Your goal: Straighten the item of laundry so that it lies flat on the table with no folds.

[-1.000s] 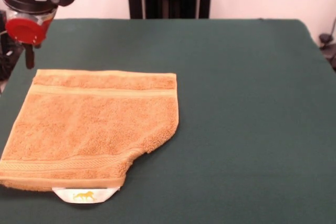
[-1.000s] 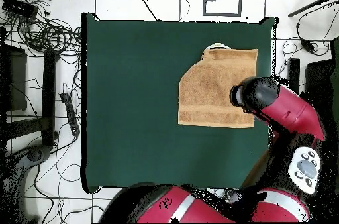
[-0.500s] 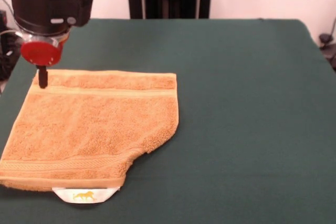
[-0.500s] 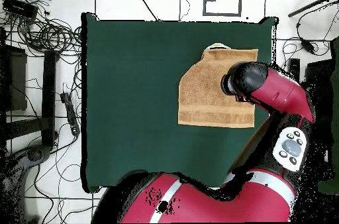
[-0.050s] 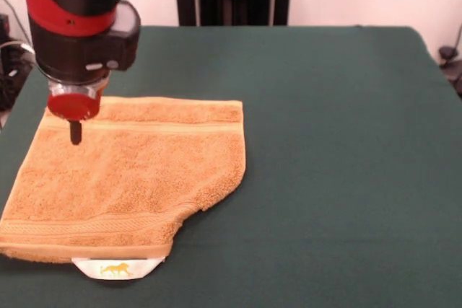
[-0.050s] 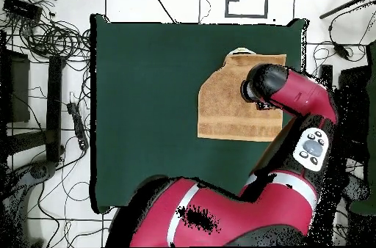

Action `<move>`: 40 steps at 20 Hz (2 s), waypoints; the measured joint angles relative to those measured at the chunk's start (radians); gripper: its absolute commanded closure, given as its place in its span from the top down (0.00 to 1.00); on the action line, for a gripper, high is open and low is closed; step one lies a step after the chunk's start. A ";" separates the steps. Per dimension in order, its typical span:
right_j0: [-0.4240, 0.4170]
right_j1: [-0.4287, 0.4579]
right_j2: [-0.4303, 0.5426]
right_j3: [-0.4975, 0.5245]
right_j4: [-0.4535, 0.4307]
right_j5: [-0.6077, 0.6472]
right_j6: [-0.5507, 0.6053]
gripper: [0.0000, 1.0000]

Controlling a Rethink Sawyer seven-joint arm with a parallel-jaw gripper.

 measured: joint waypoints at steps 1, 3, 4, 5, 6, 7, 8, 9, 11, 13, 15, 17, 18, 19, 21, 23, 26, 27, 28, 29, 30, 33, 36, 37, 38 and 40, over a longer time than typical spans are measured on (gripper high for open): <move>0.000 0.005 0.000 -0.005 0.000 0.008 0.000 1.00; 0.000 0.018 0.000 -0.016 0.000 0.028 0.000 1.00; 0.002 0.026 -0.001 -0.024 0.000 0.045 0.000 1.00; 0.003 0.029 -0.002 -0.028 -0.001 0.052 0.000 1.00; 0.004 0.032 -0.003 -0.031 -0.001 0.059 0.000 1.00; 0.010 0.040 -0.008 -0.042 -0.001 0.083 0.000 1.00; 0.013 0.042 -0.011 -0.046 -0.001 0.090 0.000 1.00; 0.017 0.045 -0.015 -0.050 -0.001 0.099 0.000 1.00; 0.029 0.053 -0.026 -0.063 -0.001 0.117 0.000 1.00; 0.040 0.061 -0.033 -0.078 -0.001 0.134 0.000 1.00; 0.049 0.066 -0.038 -0.088 0.000 0.145 0.000 1.00; 0.061 0.072 -0.048 -0.101 0.001 0.155 0.000 1.00; 0.065 0.073 -0.052 -0.104 0.003 0.157 0.000 1.00; 0.067 0.074 -0.054 -0.106 0.004 0.159 0.000 1.00; 0.073 0.075 -0.057 -0.111 0.012 0.162 0.000 1.00; 0.080 0.076 -0.057 -0.114 0.021 0.162 0.002 1.00; 0.091 0.077 -0.058 -0.119 0.035 0.163 0.005 1.00; 0.092 0.077 -0.058 -0.121 0.038 0.163 0.006 1.00; 0.095 0.078 -0.058 -0.124 0.042 0.163 0.008 1.00; 0.096 0.078 -0.058 -0.126 0.044 0.163 0.008 1.00; 0.096 0.079 -0.058 -0.130 0.049 0.163 0.009 1.00; 0.096 0.081 -0.058 -0.135 0.058 0.163 0.009 1.00; 0.097 0.083 -0.063 -0.139 0.068 0.166 0.010 1.00; 0.098 0.083 -0.064 -0.140 0.070 0.167 0.011 1.00; 0.099 0.084 -0.066 -0.140 0.073 0.167 0.013 1.00; 0.102 0.085 -0.071 -0.140 0.077 0.168 0.016 1.00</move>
